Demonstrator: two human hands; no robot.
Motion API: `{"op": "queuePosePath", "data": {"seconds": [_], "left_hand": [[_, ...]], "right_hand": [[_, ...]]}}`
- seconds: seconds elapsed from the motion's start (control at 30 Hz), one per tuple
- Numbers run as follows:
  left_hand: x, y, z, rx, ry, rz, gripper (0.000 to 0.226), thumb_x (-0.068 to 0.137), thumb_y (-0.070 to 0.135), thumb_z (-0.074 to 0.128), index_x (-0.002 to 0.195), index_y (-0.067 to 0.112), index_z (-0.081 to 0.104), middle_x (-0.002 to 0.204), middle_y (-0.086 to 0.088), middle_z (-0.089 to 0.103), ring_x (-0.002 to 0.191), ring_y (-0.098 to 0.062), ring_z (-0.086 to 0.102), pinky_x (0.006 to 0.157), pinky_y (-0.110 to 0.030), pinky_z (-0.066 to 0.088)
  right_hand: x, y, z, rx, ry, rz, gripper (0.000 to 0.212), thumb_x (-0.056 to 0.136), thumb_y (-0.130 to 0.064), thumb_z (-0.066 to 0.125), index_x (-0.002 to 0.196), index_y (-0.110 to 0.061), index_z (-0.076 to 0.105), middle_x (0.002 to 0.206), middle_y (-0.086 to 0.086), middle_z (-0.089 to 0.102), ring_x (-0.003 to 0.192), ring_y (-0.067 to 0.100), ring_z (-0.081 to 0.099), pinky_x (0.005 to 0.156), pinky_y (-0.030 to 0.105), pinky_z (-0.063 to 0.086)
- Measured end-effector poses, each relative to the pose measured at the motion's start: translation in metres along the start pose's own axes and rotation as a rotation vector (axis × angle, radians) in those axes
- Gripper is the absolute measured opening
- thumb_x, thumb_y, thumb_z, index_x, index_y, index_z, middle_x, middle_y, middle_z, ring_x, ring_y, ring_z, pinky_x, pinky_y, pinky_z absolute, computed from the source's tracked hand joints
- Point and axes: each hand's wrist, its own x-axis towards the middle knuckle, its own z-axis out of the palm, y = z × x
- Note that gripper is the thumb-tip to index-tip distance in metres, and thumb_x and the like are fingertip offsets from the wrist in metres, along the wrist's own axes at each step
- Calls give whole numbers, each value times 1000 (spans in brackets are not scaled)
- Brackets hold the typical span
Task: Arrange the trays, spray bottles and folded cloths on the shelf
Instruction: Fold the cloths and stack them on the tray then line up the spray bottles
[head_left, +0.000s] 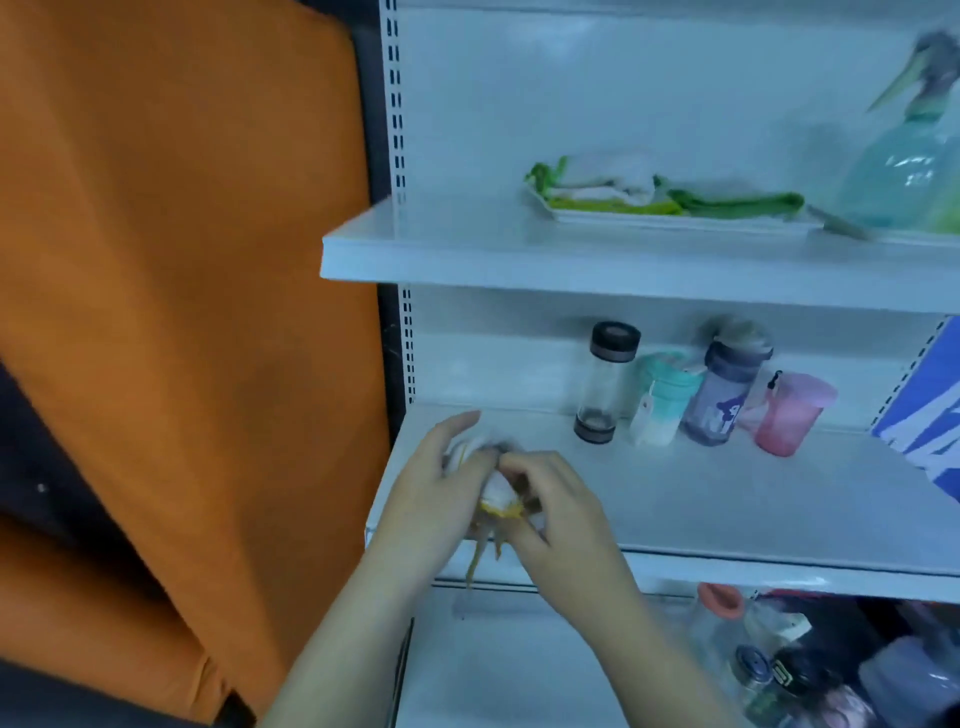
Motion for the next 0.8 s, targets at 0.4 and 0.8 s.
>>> {"op": "queuePosePath", "data": {"seconds": [0.4, 0.8], "left_hand": [[-48, 274, -78, 24, -195, 137, 55, 90, -6, 52, 135, 27, 54, 65, 9, 60, 55, -1, 51, 60, -11, 40], [5, 318, -54, 514, 80, 164, 28, 87, 31, 47, 64, 16, 46, 58, 0, 44, 60, -27, 45, 55, -35, 34]], "right_hand": [[78, -252, -175, 372, 160, 318, 38, 90, 11, 39, 92, -22, 57, 76, 23, 64, 53, 26, 67, 51, 44, 59], [100, -234, -271, 88, 403, 417, 12, 95, -14, 46, 89, -13, 56, 62, 14, 67, 46, 22, 69, 39, 23, 49]]}}
